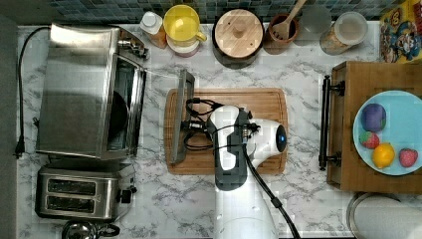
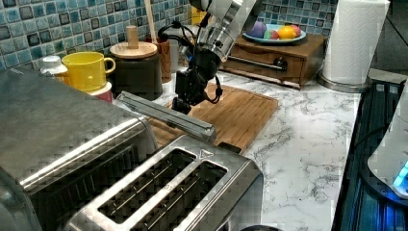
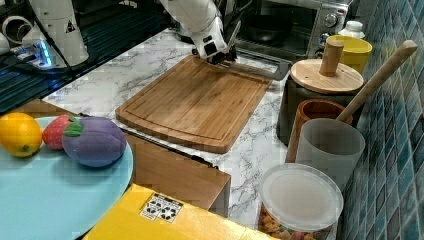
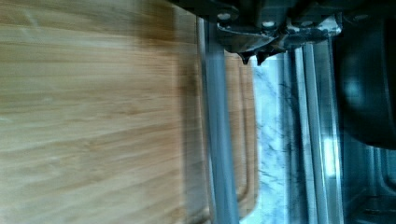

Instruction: Close the oven.

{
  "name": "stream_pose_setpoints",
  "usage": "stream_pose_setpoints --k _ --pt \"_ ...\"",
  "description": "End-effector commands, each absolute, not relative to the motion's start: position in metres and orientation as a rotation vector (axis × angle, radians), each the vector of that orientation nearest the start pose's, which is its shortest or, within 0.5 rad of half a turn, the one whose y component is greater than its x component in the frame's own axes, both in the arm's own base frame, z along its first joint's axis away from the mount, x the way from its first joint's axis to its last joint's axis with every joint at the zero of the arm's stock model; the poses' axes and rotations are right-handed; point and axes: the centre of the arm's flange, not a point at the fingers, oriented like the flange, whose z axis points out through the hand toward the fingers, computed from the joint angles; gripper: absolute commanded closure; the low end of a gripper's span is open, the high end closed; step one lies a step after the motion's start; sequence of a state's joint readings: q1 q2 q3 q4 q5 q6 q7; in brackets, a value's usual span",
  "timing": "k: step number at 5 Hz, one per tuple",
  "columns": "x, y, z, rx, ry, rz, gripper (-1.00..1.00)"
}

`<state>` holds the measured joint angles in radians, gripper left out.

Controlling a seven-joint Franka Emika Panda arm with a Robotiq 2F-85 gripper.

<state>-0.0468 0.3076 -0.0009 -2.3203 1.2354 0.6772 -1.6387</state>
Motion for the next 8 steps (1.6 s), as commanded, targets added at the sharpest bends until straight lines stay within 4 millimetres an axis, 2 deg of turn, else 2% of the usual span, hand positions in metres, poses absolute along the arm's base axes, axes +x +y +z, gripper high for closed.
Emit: stream_pose_setpoints --k 1,2,4,5,6,7,8 --pt "0.558 0.178 0.394 -2.321 -0.127 -0.252 1.0" --pt "0.551 0.194 0.408 -2.365 -0.138 -0.3 1.0" --pt "0.538 0.225 0.455 -2.513 -0.207 -0.382 1.0" --pt "0.539 0.254 0.471 -2.672 -0.2 -0.393 1.0" --pt "0.547 0.277 0.469 -2.912 -0.13 -0.427 1.0" --pt "0.548 0.292 0.466 -3.084 -0.01 -0.554 1.0" --pt "0.558 0.284 0.474 -3.09 0.107 -0.556 1.0"
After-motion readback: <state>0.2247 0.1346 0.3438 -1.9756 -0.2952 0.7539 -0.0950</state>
